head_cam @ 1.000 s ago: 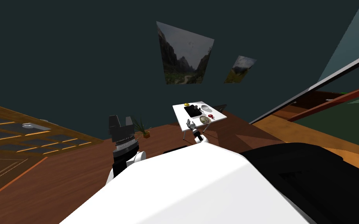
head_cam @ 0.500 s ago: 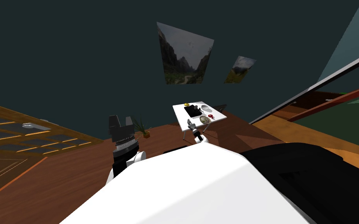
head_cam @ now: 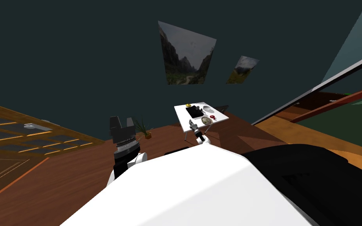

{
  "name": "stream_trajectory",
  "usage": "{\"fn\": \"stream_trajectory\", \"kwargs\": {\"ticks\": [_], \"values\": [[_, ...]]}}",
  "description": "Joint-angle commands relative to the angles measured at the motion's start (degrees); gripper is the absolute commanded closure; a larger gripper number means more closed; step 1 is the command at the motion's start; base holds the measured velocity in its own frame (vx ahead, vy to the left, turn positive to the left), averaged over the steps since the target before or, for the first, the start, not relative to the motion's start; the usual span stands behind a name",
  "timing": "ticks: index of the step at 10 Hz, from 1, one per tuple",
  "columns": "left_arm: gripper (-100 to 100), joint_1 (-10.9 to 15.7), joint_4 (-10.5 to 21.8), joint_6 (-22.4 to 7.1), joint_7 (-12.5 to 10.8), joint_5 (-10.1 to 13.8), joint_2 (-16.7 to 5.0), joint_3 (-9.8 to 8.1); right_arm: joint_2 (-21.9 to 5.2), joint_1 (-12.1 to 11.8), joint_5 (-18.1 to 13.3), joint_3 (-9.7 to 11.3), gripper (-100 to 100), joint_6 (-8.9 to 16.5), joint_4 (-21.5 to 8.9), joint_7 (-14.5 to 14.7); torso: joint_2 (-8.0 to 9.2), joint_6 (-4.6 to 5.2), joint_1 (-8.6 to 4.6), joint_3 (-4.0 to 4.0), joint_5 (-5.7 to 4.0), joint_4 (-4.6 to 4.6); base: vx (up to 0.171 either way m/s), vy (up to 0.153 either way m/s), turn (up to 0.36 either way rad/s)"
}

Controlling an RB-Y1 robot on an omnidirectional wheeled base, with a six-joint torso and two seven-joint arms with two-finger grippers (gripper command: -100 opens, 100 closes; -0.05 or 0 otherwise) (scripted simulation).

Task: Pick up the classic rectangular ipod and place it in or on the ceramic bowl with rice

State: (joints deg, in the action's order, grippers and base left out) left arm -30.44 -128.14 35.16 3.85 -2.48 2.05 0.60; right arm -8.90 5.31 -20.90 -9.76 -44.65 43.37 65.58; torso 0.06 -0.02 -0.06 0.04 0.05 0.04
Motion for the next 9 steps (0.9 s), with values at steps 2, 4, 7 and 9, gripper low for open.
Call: {"fn": "stream_trajectory", "kwargs": {"ticks": [2,4,7,9], "values": [[0,0.0,0.0,0.0,0.0,0.0,0.0,0.0,-2.18,2.79,0.55,0.06,100,0.38,-0.69,-1.78,0.17,0.0,0.01,0.09,-0.01,0.02,-0.101,0.016,0.019],[0,0.01,0.0,0.0,0.0,0.0,0.0,0.0,-4.08,4.92,0.97,0.21,100,0.89,-1.0,-3.4,0.29,0.01,0.11,0.17,0.03,0.06,-0.106,0.03,0.014],[0,0.0,0.0,0.0,0.0,0.0,0.0,0.0,-6.17,7.23,1.42,0.4,100,1.52,-1.36,-5.24,0.16,0.0,0.03,0.1,0.02,0.04,-0.066,0.008,0.014],[0,0.0,0.0,0.0,0.0,0.0,0.0,0.0,-8.32,9.62,1.88,0.6,100,2.16,-1.73,-7.13,0.29,0.01,0.06,0.18,0.03,0.08,-0.109,0.019,0.021]]}}
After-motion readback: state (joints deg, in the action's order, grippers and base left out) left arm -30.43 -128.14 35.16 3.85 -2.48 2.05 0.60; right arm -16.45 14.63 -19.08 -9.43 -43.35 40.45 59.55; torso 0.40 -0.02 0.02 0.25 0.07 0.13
